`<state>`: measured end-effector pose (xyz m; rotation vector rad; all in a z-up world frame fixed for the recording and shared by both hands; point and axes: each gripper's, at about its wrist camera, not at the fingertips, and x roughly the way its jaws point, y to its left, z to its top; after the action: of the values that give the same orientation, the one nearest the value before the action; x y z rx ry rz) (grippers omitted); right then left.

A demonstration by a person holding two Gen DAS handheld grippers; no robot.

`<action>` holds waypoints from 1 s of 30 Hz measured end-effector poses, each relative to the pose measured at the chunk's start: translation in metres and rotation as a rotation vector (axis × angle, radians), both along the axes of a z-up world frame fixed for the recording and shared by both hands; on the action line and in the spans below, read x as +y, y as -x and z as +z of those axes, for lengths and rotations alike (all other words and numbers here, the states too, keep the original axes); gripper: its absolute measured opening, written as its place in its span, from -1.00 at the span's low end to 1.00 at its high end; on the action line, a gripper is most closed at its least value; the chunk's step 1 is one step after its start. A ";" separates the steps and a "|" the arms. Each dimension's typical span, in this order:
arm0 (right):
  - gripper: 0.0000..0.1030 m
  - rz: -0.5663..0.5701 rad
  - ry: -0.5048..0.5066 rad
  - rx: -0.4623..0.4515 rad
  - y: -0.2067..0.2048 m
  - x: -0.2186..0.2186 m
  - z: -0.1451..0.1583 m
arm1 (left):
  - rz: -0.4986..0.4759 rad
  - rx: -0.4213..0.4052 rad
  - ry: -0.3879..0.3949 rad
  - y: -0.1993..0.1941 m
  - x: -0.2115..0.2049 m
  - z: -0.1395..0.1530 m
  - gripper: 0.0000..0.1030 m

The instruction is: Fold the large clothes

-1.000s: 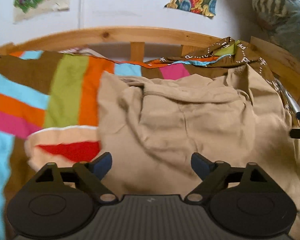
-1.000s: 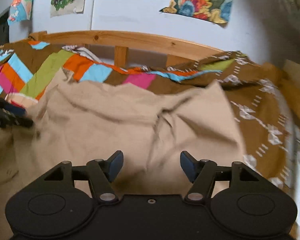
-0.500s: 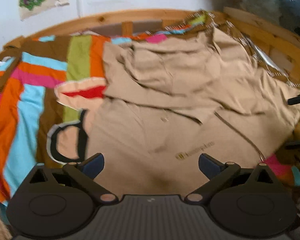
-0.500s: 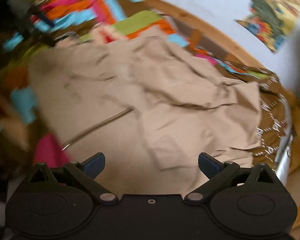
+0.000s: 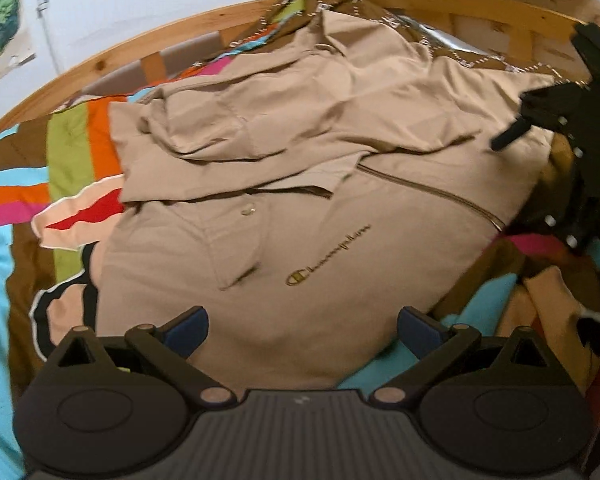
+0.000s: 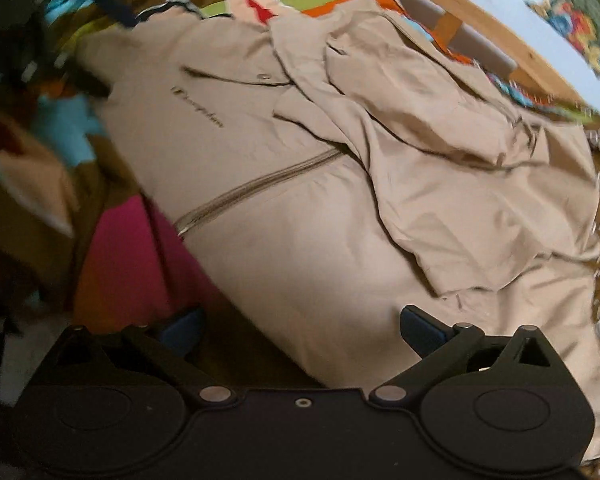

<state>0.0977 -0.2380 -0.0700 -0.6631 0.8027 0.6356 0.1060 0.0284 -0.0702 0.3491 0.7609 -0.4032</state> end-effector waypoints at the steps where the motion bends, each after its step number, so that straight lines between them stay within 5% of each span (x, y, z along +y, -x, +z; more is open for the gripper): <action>1: 0.98 -0.010 -0.018 0.005 -0.004 -0.002 0.000 | -0.009 -0.004 0.000 0.000 0.000 -0.001 0.98; 14: 0.98 -0.053 -0.094 -0.145 -0.011 0.018 0.005 | -0.065 -0.015 0.085 0.001 0.007 0.003 0.98; 18: 0.96 -0.110 -0.192 -0.217 -0.025 0.017 0.033 | -0.096 -0.046 0.032 0.006 -0.001 0.001 0.99; 21: 0.96 -0.174 -0.271 -0.187 -0.047 0.013 0.051 | -0.092 -0.072 -0.047 0.007 -0.006 -0.004 0.98; 24: 0.95 -0.210 -0.323 -0.162 -0.062 0.011 0.060 | -0.081 -0.071 -0.039 0.005 -0.004 -0.003 0.98; 30: 0.95 -0.167 -0.288 -0.135 -0.055 0.014 0.055 | -0.046 -0.055 -0.031 0.000 0.002 -0.003 0.98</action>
<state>0.1531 -0.2244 -0.0152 -0.3676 0.6183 0.5352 0.1064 0.0303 -0.0729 0.4061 0.7066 -0.4236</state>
